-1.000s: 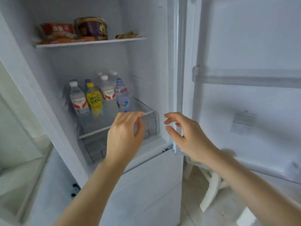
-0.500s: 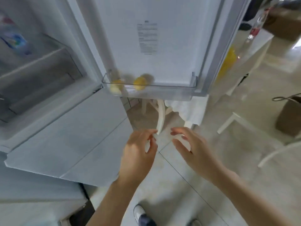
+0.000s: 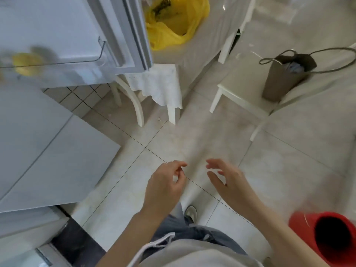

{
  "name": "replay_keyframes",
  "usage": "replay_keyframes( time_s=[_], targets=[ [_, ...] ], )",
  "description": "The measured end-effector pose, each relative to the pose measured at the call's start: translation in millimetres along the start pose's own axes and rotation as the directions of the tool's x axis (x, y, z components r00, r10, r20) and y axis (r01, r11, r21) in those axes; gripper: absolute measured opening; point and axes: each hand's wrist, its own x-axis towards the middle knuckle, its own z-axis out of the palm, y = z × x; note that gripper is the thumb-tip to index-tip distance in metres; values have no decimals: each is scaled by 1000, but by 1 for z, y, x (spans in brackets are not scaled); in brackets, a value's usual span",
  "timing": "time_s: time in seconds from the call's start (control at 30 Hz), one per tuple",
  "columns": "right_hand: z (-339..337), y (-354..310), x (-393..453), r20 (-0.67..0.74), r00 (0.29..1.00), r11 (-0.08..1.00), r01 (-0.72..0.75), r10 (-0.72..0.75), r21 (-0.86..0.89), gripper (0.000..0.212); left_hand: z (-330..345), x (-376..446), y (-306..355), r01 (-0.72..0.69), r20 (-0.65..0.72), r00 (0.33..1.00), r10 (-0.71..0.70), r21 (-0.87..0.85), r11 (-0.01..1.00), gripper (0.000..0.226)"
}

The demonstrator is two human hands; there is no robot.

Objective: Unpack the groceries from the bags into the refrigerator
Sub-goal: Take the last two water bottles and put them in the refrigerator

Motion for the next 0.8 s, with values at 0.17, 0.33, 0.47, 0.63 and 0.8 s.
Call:
replay_keyframes(
  time_s=[0.17, 0.33, 0.47, 0.63, 0.8],
  targets=[
    [-27, 27, 26, -21, 997, 997, -80, 80, -2, 31, 8, 56, 8, 17, 0, 1000, -17, 28, 999, 21],
    [-59, 41, 84, -33, 992, 993, -120, 120, -22, 33, 19, 137, 14, 12, 9, 1000, -13, 58, 998, 20],
    [-93, 43, 150, -33, 992, 991, -124, 123, -55, 35, 24, 212, 25, -18, 67, 998, 13, 84, 996, 20],
    [-139, 32, 239, -27, 994, 991, -105, 103, -82, 36, 14, 303, 50, -37, 86, 996, 30, 80, 996, 20],
    [-182, 22, 321, -71, 997, 997, -16, 10, -82, 34, 15, 385, 73, -24, 55, 998, 21, 58, 998, 19]
  ],
)
